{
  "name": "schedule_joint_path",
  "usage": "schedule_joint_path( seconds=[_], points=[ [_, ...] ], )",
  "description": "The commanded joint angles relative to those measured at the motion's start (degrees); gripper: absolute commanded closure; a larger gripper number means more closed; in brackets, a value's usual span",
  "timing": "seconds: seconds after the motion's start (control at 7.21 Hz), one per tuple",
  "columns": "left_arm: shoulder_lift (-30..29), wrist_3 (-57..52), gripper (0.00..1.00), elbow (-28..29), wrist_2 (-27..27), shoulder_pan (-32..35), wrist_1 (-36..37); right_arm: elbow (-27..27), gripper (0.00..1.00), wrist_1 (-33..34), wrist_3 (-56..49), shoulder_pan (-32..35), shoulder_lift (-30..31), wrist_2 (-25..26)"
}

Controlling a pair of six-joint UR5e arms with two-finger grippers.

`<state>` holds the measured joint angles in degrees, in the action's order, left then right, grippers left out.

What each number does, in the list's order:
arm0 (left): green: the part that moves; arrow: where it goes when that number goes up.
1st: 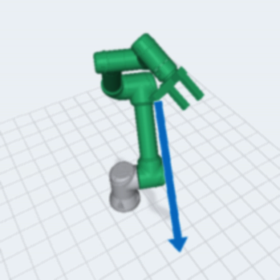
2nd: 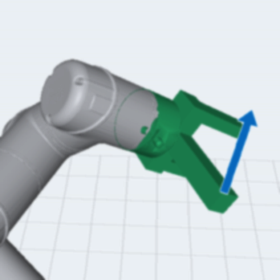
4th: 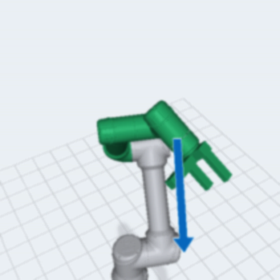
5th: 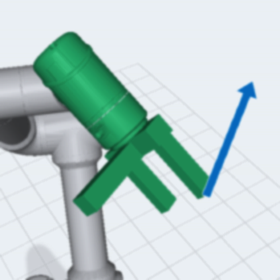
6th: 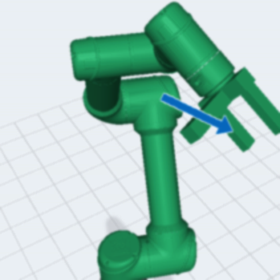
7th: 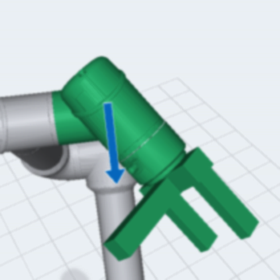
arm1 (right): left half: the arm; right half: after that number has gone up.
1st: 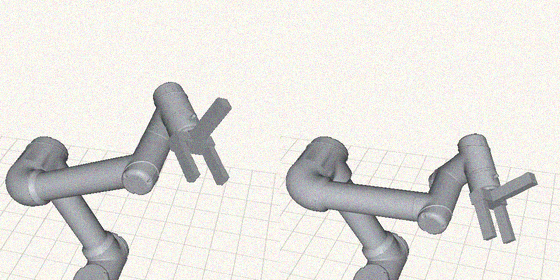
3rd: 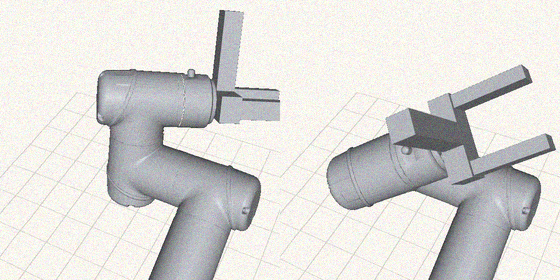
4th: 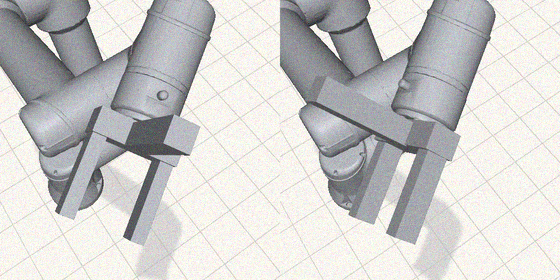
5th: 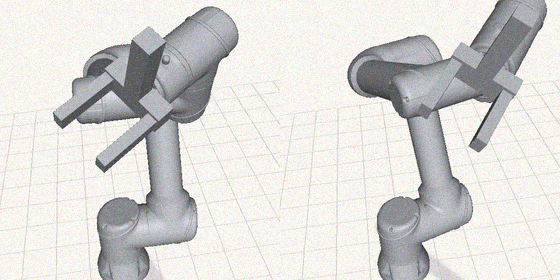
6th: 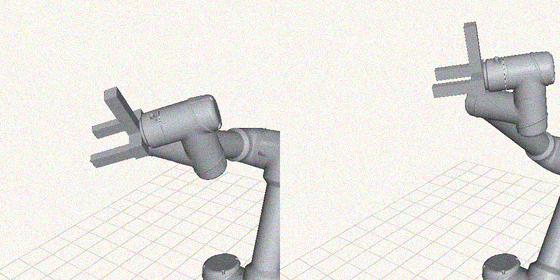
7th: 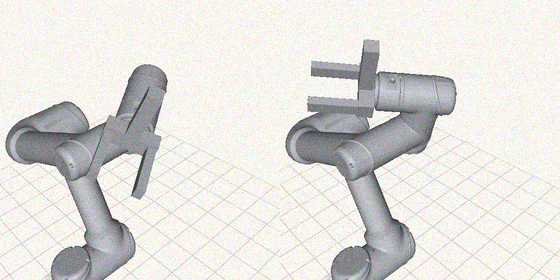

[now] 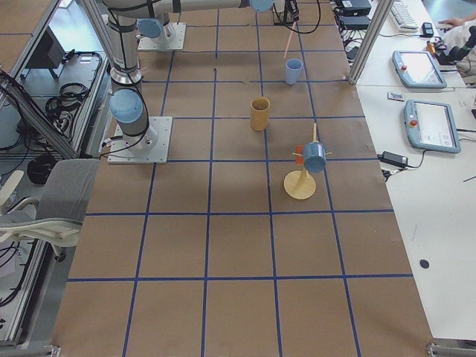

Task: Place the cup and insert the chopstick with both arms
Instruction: 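Move the chopstick over the light-blue cup and lower it inside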

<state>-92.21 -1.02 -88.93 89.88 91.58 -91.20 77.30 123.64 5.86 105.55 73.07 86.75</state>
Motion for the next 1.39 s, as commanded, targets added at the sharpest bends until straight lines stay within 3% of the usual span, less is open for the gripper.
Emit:
schedule_joint_path(
  seconds=[0.0,0.83,1.11,1.25],
  points=[
    [0.6,0.0,0.00,-0.4,0.1,0.1,0.3,-1.3,0.82,4.6,-0.5,0.4,-4.3,0.2],
    [1.5,0.0,0.00,-1.9,-0.1,0.2,0.7,-0.3,0.78,5.9,0.6,0.4,-6.7,0.5],
    [1.2,0.0,0.00,-1.9,0.0,0.2,1.1,-0.2,0.00,6.1,0.8,0.4,-6.9,-0.2],
    [1.2,0.0,0.00,-1.9,-0.1,0.1,1.1,-0.4,0.00,5.8,1.0,0.4,-6.7,-0.2]
  ],
)
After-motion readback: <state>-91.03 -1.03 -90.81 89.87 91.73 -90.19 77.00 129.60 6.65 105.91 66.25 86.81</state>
